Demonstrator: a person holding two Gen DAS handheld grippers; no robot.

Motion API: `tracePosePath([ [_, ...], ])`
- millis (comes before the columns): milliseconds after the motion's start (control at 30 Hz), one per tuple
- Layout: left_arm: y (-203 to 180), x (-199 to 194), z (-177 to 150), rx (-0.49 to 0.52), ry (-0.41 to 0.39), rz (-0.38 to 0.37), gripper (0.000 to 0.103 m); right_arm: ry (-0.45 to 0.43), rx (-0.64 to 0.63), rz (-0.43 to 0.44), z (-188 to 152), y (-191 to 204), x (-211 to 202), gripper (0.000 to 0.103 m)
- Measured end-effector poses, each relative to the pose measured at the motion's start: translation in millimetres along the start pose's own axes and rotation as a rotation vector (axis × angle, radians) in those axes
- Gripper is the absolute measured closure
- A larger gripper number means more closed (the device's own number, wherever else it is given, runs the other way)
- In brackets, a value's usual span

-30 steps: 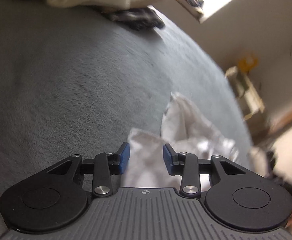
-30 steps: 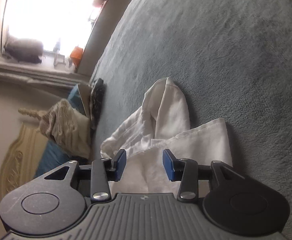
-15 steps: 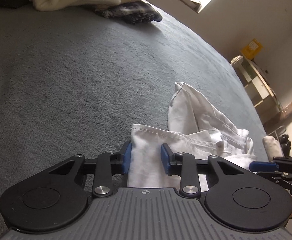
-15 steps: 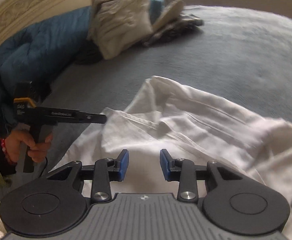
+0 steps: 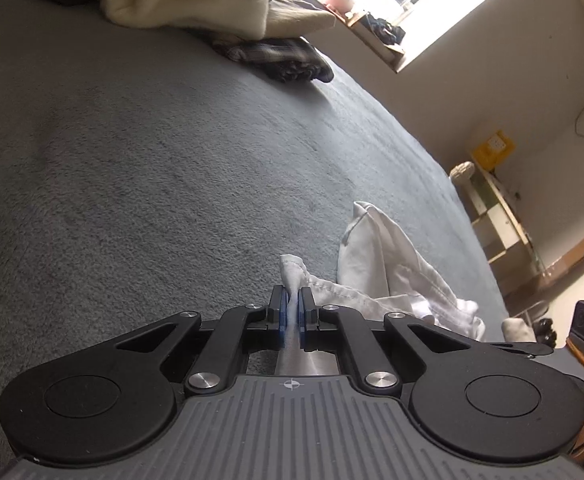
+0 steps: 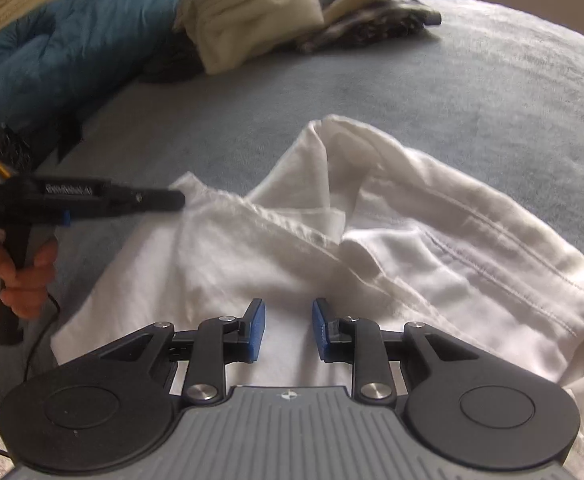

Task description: Fold clothes

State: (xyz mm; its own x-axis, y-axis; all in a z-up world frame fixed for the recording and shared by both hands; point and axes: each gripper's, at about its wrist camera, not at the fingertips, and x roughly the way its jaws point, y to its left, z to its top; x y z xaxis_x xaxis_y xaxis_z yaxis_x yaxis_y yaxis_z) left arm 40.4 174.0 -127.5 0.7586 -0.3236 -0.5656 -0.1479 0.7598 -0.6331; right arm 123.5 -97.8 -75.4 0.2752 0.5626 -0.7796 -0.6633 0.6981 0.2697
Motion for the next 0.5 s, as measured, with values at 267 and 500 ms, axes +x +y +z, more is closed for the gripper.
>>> tracePosePath([
  [267,7.5,6.5,1.5,-0.076,0.052,-0.013,0.072,-0.029,0.151,-0.068,-0.1,-30.8,-4.0,0.074],
  [500,2.1,5.7,2.6,-0.046,0.085,-0.035,0.054,-0.214,0.509,-0.024,-42.6,-114.5,-114.4,0.063],
])
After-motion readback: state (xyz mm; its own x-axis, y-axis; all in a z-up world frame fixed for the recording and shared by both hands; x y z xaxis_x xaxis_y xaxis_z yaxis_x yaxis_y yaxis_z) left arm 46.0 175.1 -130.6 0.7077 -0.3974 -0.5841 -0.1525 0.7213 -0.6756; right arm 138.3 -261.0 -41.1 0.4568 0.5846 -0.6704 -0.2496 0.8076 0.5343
